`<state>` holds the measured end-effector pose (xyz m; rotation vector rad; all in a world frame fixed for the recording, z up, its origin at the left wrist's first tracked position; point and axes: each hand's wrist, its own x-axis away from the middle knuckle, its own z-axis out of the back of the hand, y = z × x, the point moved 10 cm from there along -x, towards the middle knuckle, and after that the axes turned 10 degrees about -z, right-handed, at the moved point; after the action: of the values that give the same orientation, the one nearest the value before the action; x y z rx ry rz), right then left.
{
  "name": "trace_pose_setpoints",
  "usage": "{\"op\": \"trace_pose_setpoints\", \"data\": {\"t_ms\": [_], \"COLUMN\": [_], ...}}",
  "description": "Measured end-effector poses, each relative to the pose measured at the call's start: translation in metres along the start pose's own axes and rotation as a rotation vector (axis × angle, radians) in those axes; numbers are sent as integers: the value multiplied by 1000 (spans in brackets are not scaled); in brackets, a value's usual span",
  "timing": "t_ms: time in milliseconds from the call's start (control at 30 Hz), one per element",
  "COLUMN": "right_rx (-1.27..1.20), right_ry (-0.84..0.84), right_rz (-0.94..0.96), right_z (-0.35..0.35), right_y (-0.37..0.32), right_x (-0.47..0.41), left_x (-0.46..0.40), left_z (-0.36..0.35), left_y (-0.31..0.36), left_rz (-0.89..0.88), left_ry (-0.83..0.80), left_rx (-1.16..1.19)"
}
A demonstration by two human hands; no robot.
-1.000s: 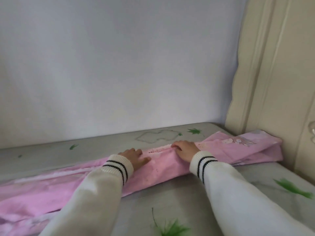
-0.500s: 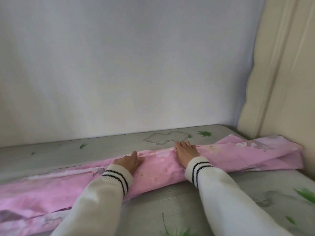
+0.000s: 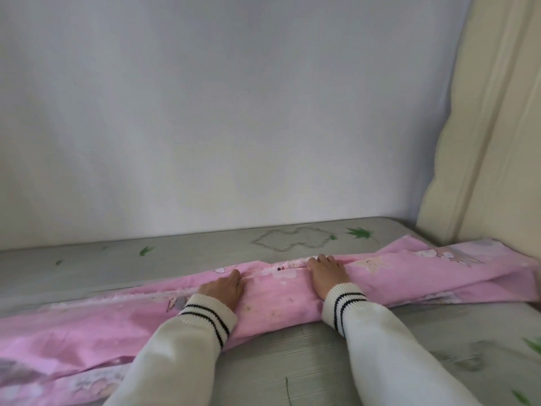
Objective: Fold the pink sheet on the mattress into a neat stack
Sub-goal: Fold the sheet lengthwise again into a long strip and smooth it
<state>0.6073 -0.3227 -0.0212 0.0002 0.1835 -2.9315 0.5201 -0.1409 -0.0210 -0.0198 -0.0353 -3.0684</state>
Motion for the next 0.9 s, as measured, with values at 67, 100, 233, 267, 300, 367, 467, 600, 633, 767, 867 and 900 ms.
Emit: {"op": "trace_pose_setpoints", "data": {"t_ms": [67, 100, 233, 267, 300, 367, 467, 600, 633, 767, 867, 900], "right_rx": [7, 7, 8, -2, -15, -37, -64, -105, -110, -98, -30, -17], "right_ry": [2, -1, -6, 3, 11, 29, 62, 104, 113, 41, -37, -51], "right_rz": [8, 11, 23, 25, 27, 38, 101, 241, 286, 442, 485, 488], "right_z": [1, 2, 8, 11, 14, 20, 29, 41, 43, 29, 3, -3], "right_y": [-1, -1, -2, -1, -1, -2, -17, -67, -85, -152, -183, -191], "right_x": [3, 5, 11, 13, 15, 21, 33, 53, 59, 85, 97, 98], "left_x": [1, 2, 5, 6, 9, 13, 20, 31, 36, 54, 66, 69], "left_z": [1, 1, 7, 9, 11, 15, 27, 37, 36, 24, 15, 12], "left_y": [0, 1, 2, 1, 1, 0, -2, -8, -11, -35, -57, -64], "left_rz": [-1, -9, -35, -32, -29, -35, -58, -81, -84, -21, 56, 79], "left_ry": [-2, -5, -26, -37, -47, -63, -31, 37, 44, 13, -26, -39], "left_rx": [-16, -34, -88, -94, -101, -104, -109, -158, -172, -189, -176, -176]}}
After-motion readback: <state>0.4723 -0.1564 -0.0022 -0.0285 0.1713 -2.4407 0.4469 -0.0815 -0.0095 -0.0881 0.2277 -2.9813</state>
